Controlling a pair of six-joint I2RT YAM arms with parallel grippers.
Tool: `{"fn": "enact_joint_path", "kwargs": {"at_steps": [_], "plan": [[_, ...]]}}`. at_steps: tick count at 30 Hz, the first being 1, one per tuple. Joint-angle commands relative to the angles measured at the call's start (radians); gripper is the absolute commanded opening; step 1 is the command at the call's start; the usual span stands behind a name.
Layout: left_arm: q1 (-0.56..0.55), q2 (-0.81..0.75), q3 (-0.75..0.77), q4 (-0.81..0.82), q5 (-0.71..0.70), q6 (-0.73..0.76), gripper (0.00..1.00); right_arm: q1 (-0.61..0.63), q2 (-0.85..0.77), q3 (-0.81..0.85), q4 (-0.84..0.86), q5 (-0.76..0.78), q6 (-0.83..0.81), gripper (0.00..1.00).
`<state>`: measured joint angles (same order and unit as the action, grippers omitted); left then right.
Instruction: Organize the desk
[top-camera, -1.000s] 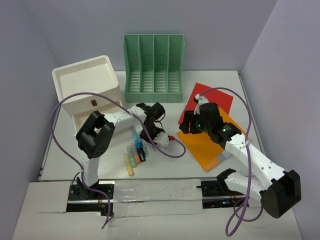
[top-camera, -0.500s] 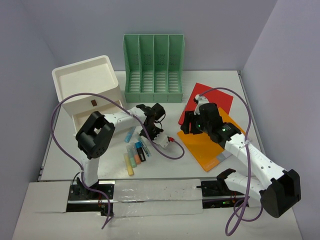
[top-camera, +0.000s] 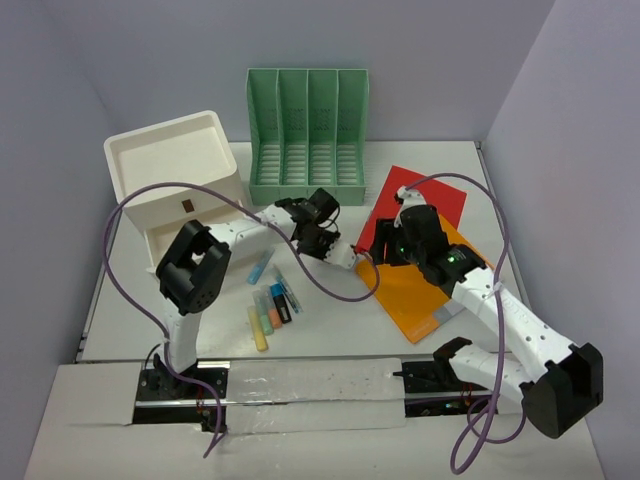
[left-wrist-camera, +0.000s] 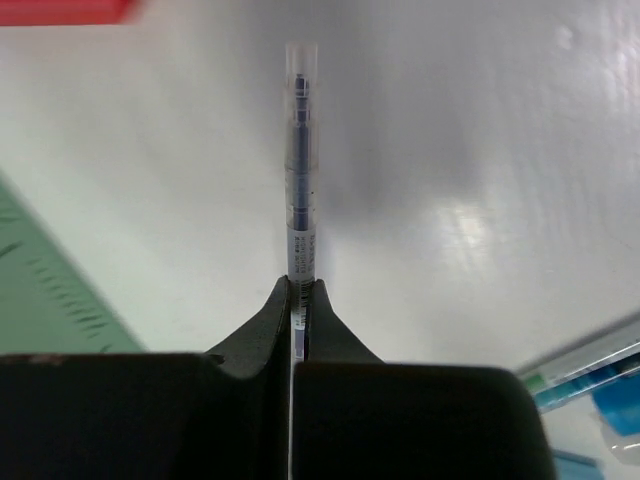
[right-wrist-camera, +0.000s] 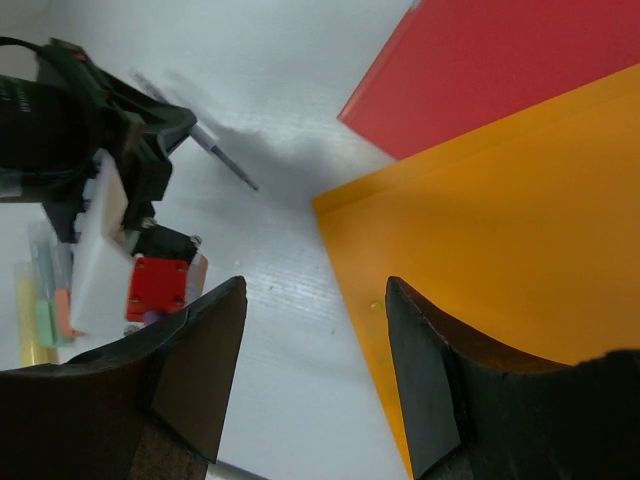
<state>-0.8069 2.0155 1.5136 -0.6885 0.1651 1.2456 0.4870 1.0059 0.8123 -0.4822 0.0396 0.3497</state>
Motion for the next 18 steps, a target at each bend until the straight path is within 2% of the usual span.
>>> {"fn": "enact_joint_path", "kwargs": {"at_steps": [1, 7, 11, 13, 15, 18], "plan": [[0.002, -0.047, 0.181, 0.017, 0.069, -0.171, 0.0, -0.018, -0.068, 0.081, -0.054, 0.116, 0.033, 0.65], [0.023, -0.149, 0.322, -0.061, 0.0, -0.468, 0.0, -0.073, -0.202, 0.112, -0.067, 0.148, 0.058, 0.64], [0.059, -0.221, 0.456, -0.215, -0.088, -0.648, 0.0, -0.073, -0.237, 0.145, -0.068, 0.153, 0.02, 0.64], [0.099, -0.266, 0.498, -0.312, -0.112, -0.692, 0.0, -0.073, -0.225, 0.163, -0.072, 0.141, 0.013, 0.64], [0.14, -0.33, 0.48, -0.374, -0.151, -0.726, 0.0, -0.073, -0.205, 0.175, -0.068, 0.118, 0.021, 0.64], [0.221, -0.44, 0.373, -0.426, -0.223, -0.738, 0.0, -0.07, -0.166, 0.174, -0.032, 0.071, 0.04, 0.63]]}}
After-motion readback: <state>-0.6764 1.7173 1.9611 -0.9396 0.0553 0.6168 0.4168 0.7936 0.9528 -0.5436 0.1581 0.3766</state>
